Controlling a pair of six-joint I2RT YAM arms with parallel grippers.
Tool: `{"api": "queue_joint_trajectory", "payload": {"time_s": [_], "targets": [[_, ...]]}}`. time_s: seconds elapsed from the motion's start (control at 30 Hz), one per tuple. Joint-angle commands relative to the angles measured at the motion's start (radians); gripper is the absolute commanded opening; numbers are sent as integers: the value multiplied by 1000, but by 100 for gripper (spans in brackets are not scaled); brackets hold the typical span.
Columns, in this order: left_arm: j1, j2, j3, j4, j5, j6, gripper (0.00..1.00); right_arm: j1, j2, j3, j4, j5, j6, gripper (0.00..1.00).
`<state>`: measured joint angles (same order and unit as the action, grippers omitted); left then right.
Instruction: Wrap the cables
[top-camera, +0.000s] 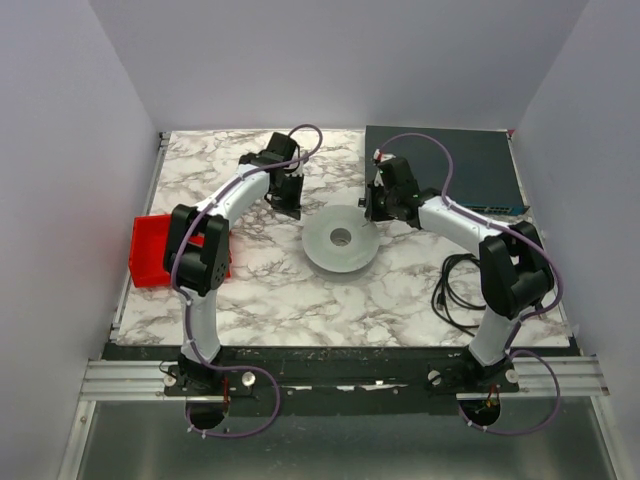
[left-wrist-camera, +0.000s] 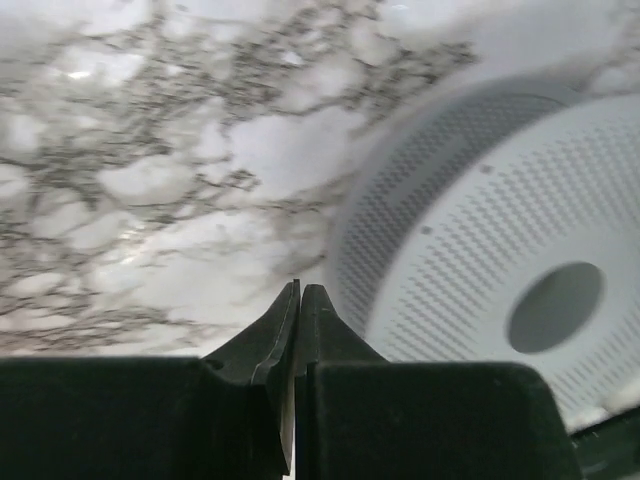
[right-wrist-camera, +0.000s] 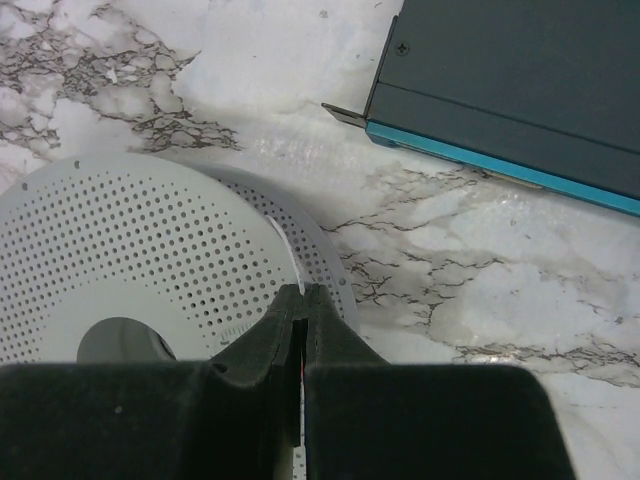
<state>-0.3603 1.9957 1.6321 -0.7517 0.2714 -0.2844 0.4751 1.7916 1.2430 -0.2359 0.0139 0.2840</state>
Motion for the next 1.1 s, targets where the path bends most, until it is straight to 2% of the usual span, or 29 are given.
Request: {"api": "queue_joint_trajectory", "payload": {"time_s": [0.0,0.23,0.33,0.37,0.4,0.5,0.53,0.6,0.8,1.07], "targets": [[18,63,74,-100,-276,94,0,-26,3,-29,-63,-34,-26,2],[18,89,149,-132,-272,70,0,-51,-9,-76,-48,-84,-20,1],[20,53,142,-132,-193,20,0,-60,-16,-92,-34,-113,-9,2],[20,37,134,-132,-165,-1,5,-60,-17,-95,-30,-120,-5,2],[20,19,121,-131,-144,-25,17,-61,-18,-99,-25,-130,0,2],[22,-77,9,-80,-83,-104,39,-60,-19,-104,-22,-145,11,2],[29,-109,-43,-51,-69,-131,45,-60,-22,-108,-19,-147,13,2],[47,-181,-140,9,-7,-184,52,-60,-27,-117,-13,-154,21,2],[86,-327,-375,174,180,-320,53,-61,-35,-124,-4,-172,32,2],[83,-325,-577,435,342,-493,52,-61,-31,-120,-1,-176,35,1]]}}
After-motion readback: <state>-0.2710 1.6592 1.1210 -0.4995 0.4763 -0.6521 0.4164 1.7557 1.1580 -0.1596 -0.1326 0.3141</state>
